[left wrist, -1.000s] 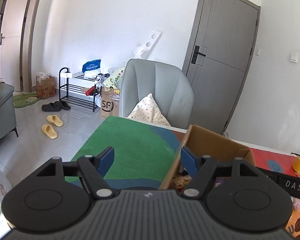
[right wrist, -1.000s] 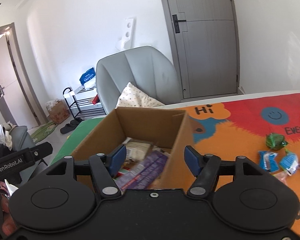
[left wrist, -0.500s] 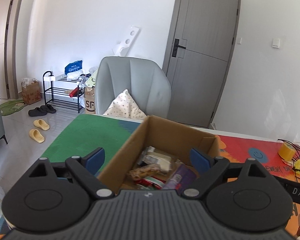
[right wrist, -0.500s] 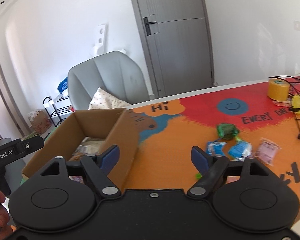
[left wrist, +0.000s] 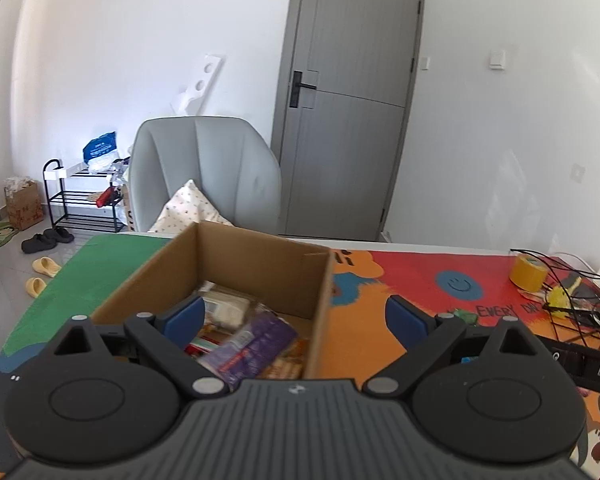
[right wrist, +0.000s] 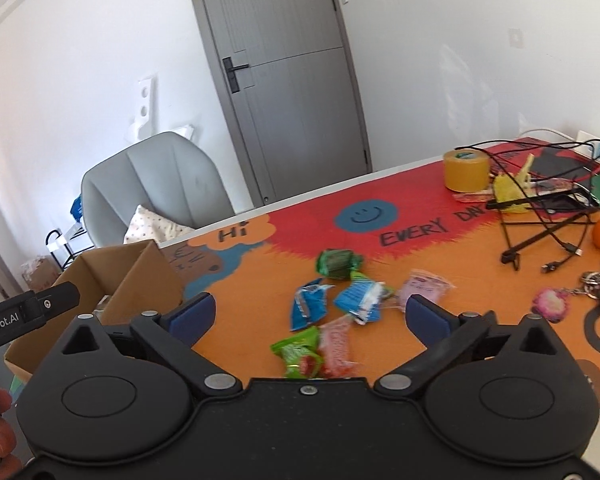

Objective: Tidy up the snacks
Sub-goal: 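Move both tools back toward the remaining snacks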

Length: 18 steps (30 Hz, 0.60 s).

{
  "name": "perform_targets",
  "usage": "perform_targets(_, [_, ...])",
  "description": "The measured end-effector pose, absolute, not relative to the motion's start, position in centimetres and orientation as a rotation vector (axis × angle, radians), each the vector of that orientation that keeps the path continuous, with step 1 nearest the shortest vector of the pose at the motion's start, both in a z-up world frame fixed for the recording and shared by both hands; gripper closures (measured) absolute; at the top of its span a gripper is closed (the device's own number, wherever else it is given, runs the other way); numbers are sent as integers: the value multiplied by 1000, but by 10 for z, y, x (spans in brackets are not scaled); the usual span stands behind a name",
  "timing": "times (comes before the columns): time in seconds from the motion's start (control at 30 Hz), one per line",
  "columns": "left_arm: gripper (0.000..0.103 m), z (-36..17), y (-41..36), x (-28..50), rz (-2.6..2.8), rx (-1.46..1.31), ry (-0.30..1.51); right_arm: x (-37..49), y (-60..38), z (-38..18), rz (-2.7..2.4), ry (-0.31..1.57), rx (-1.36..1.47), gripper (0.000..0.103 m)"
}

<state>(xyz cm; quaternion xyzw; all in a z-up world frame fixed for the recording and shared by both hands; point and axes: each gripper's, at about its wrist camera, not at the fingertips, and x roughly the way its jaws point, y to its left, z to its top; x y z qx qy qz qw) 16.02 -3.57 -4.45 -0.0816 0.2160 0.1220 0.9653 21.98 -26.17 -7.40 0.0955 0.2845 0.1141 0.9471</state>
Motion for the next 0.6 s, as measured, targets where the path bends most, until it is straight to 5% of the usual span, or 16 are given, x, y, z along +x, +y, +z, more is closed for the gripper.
perform_targets(0.6, [7,-65,-102,181,121,-115,510,215,-329,-93,130,587,254,0])
